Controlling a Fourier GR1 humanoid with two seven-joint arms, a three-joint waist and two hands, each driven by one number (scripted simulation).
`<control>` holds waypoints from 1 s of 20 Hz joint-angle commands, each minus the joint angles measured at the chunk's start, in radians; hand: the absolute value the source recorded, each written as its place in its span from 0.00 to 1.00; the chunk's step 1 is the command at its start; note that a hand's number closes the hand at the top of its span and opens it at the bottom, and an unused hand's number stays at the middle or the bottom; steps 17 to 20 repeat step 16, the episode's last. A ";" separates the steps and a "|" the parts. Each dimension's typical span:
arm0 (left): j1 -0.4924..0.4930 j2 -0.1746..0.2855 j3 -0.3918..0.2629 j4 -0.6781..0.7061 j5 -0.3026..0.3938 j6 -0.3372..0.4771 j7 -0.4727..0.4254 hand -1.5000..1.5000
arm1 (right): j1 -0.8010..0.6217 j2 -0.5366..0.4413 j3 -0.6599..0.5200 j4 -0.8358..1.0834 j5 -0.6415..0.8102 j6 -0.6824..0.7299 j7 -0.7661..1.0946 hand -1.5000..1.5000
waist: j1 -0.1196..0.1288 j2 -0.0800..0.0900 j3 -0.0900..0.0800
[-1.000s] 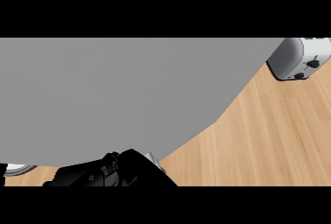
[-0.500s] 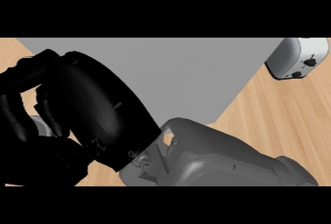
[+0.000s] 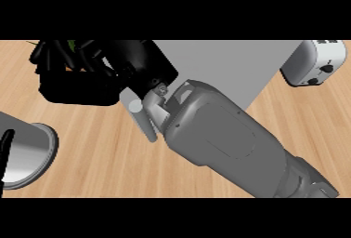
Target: Pick up the wine, place it into the cabinet and close the cabinet
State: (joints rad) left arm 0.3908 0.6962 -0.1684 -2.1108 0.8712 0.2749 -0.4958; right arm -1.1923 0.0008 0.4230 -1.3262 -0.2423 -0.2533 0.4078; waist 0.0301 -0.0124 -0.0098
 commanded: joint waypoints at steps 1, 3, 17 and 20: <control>0.020 -0.019 -0.011 -0.017 -0.027 -0.006 -0.002 0.00 | 0.002 -0.028 -0.075 0.158 0.011 0.042 -0.079 1.00 | -0.003 0.017 0.009; -0.042 -0.006 -0.003 -0.022 -0.022 0.047 0.048 0.00 | 0.023 -0.064 -0.084 0.165 -0.005 0.075 -0.127 1.00 | -0.016 0.023 0.010; -0.033 -0.016 -0.007 -0.035 -0.027 0.043 0.058 0.00 | -0.007 -0.117 -0.076 0.322 0.039 0.108 -0.248 1.00 | -0.011 0.022 0.010; -0.033 -0.016 -0.007 -0.035 -0.027 0.043 0.058 0.00 | -0.007 -0.117 -0.076 0.322 0.039 0.108 -0.248 1.00 | -0.011 0.022 0.010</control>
